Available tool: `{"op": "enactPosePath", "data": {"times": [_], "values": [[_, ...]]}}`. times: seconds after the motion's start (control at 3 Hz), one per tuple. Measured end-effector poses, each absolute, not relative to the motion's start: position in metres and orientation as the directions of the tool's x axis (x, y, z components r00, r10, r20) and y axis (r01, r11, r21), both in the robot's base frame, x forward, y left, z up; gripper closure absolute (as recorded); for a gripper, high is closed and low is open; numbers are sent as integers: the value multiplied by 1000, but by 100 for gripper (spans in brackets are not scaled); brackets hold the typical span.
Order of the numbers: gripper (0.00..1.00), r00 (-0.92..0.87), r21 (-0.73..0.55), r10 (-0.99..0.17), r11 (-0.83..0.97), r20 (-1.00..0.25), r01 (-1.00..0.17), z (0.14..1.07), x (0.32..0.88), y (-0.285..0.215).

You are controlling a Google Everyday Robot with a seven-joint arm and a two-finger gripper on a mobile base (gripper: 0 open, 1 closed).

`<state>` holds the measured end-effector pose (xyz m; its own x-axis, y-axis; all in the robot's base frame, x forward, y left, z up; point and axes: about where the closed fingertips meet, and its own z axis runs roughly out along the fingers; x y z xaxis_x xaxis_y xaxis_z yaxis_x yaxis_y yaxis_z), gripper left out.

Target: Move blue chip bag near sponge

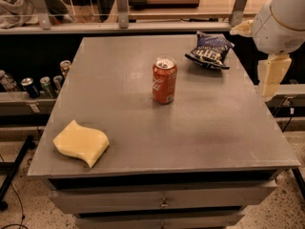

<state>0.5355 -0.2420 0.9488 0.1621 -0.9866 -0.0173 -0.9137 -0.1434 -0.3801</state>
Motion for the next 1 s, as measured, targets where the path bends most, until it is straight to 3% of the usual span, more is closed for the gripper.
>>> {"op": "enactPosePath", "data": {"times": [0.33, 1.0], "values": [[0, 188, -426, -981, -191, 49, -884, 953, 537, -245], [0, 317, -509, -898, -434, 304, -743, 981, 595, -247]]}}
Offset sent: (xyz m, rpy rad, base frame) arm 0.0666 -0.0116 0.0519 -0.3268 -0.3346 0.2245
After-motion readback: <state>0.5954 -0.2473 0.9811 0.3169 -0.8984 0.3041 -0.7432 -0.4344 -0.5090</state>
